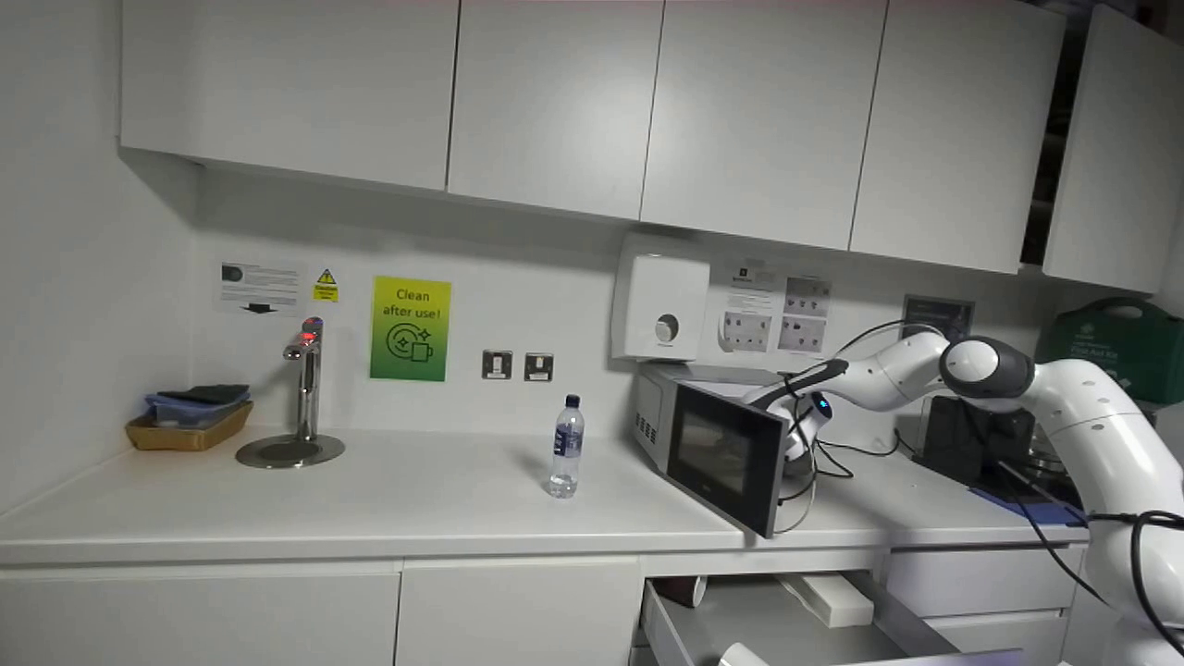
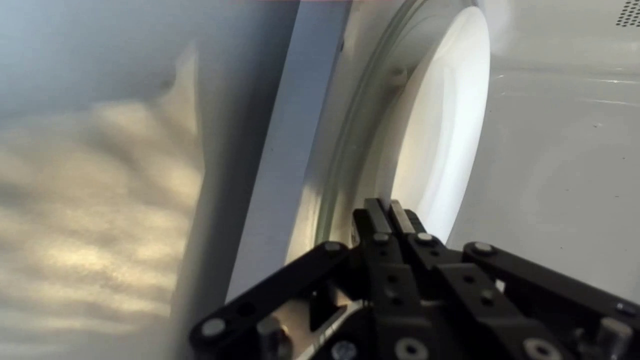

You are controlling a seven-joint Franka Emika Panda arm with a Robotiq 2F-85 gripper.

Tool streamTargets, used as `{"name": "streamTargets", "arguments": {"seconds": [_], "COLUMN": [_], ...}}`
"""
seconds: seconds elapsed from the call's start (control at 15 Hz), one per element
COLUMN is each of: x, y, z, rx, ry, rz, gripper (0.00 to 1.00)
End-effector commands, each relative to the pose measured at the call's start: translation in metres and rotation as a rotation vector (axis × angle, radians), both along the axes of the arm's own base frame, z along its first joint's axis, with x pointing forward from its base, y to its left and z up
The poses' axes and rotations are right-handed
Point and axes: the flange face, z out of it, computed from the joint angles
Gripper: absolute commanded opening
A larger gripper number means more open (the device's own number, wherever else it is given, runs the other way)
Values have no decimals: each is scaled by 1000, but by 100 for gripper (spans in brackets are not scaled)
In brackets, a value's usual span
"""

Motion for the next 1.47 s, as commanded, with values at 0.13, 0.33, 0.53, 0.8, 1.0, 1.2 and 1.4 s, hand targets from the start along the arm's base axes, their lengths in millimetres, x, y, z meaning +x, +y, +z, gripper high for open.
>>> {"name": "streamTargets", "arguments": {"seconds": [0.13, 0.33, 0.53, 0.8, 1.0, 1.2, 1.4], "x": [0, -1, -4, -11, -18, -29, -40], "y": [-4, -2, 0, 4, 6, 8, 11], "z": [8, 13, 18, 23, 27, 35, 43], "rx": [19, 17, 17, 14, -5, -36, -52], "ry": [-5, -10, -11, -10, -1, 4, 8], "rz": [16, 19, 21, 27, 37, 53, 62], "gripper": [1, 1, 1, 1, 1, 1, 1]}}
